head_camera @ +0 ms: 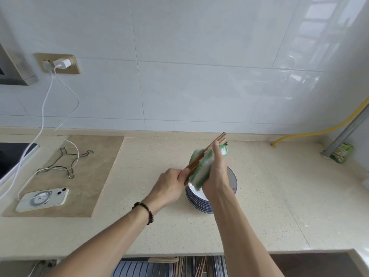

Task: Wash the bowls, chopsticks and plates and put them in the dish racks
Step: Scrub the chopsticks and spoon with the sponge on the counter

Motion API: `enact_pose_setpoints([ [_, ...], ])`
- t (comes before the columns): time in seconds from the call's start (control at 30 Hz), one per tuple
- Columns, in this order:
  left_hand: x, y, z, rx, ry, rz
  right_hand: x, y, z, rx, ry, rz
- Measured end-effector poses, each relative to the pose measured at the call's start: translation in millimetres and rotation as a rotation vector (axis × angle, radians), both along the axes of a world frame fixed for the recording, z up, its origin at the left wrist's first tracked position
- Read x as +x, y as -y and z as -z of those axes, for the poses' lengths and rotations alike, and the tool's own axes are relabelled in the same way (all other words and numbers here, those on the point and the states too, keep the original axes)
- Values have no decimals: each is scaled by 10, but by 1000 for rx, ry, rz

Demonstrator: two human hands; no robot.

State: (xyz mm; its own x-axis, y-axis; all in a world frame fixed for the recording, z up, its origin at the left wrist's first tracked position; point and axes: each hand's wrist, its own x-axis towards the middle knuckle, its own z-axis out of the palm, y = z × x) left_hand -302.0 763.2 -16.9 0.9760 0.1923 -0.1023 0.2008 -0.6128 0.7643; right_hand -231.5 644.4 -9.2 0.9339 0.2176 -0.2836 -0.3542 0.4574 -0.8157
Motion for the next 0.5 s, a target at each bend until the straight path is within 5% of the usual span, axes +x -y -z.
enact_pose_setpoints([
  [0.13,-1,10,7,-30,-26,-1,-57,56,85,275,-79,-52],
  [0.33,-70,101,-15,-241,-91,117,-151,-2,184,15,23,217],
  [0.5,-114,26,-120,-126,-60,149,198,208,-20,-80,-123,398],
])
